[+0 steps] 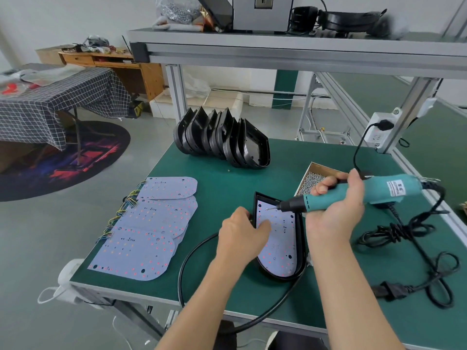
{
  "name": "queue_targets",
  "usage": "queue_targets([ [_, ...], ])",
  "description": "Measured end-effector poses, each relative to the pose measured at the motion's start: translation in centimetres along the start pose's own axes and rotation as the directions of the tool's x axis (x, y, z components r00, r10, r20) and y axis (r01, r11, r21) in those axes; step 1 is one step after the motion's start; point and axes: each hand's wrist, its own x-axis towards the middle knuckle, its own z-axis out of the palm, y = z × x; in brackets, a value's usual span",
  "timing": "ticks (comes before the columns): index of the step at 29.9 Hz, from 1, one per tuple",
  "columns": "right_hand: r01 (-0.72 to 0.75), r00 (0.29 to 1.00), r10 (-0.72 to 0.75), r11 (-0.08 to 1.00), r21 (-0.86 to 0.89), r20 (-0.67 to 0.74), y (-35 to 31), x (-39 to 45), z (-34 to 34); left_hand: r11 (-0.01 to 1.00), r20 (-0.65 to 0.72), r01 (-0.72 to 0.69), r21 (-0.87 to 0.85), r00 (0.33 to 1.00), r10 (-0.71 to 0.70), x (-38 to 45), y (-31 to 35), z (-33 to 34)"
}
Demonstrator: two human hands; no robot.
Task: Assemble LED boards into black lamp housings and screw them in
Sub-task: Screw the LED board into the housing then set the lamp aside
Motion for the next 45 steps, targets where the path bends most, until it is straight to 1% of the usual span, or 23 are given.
queue_targets([
  [3, 0.031, 0.999, -0.030, 0.998, -0.046, 0.017, 1.0, 0.5, 0.3, 0.999, 0.060, 0.023, -0.043, 0.998, -0.020, 1.6, 0.0, 0.3],
  [6, 0.055, 0.998, -0.053, 0.994, -0.090, 0.021, 1.6, 0.9, 0.5, 0.992, 0.083, 0.064, -0.111, 0.995, -0.055, 2.5, -0.2, 0.4],
  [9, 0.065, 0.998, -0.063, 0.990, -0.124, 0.025, 2.1, 1.2, 0.6, 0.987, 0.065, 0.071, -0.146, 0.996, -0.062, 2.6, -0.6, 0.8],
  [12, 0.100, 0.994, -0.091, 0.982, -0.161, 0.059, 2.5, 1.3, 0.5, 0.984, 0.029, 0.052, -0.168, 0.998, -0.048, 2.7, -0.7, 1.2],
  [17, 0.134, 0.988, -0.117, 0.975, -0.178, 0.104, 2.6, 1.2, 0.2, 0.985, 0.012, 0.045, -0.165, 0.999, -0.043, 2.7, -0.9, 1.5],
  [29, 0.135, 0.987, -0.115, 0.973, -0.188, 0.115, 2.7, 1.2, 0.3, 0.993, -0.046, -0.006, -0.114, 0.999, 0.001, 2.0, -0.4, 1.3],
  [34, 0.153, 0.983, -0.129, 0.970, -0.191, 0.134, 2.6, 1.1, 0.6, 0.997, -0.069, -0.027, -0.069, 0.997, 0.022, 1.7, -0.1, 1.1],
  [39, 0.156, 0.978, -0.127, 0.971, -0.180, 0.164, 2.2, 0.6, 0.9, 0.997, -0.067, -0.032, -0.071, 0.997, 0.027, 1.3, 0.4, 1.0],
  [45, 0.213, 0.964, -0.172, 0.956, -0.201, 0.204, 1.8, -0.1, 1.3, 0.997, -0.086, -0.056, -0.053, 0.995, 0.051, 0.7, 0.8, 0.8],
])
